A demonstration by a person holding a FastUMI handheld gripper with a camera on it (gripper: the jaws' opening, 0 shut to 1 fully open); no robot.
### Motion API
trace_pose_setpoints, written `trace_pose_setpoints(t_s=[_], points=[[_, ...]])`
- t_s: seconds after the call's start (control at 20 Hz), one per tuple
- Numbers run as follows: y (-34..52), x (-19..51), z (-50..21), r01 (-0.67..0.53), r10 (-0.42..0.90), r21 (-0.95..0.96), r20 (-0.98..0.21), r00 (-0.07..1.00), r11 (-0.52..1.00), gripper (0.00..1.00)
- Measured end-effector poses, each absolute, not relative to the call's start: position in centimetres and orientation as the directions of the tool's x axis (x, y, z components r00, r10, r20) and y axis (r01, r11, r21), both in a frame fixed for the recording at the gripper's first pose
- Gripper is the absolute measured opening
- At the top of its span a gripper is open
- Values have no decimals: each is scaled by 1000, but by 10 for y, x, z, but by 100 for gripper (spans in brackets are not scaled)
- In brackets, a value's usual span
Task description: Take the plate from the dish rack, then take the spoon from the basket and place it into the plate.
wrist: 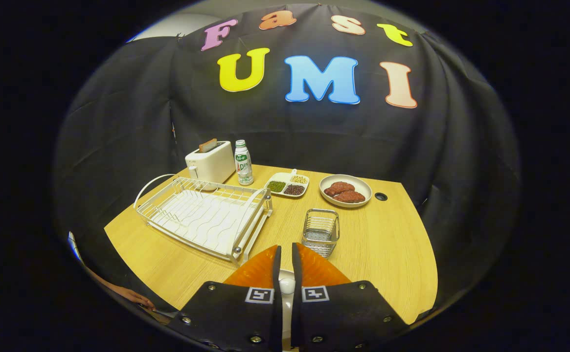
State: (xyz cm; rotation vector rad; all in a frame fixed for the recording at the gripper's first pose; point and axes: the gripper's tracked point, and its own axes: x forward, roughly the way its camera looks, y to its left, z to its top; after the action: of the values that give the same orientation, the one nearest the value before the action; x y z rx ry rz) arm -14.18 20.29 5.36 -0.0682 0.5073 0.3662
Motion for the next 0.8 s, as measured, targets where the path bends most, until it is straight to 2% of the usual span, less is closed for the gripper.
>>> trace_pose_setpoints(t_s=[0.8], points=[[253, -130, 20, -476, 411, 28, -552, 725, 879, 7]])
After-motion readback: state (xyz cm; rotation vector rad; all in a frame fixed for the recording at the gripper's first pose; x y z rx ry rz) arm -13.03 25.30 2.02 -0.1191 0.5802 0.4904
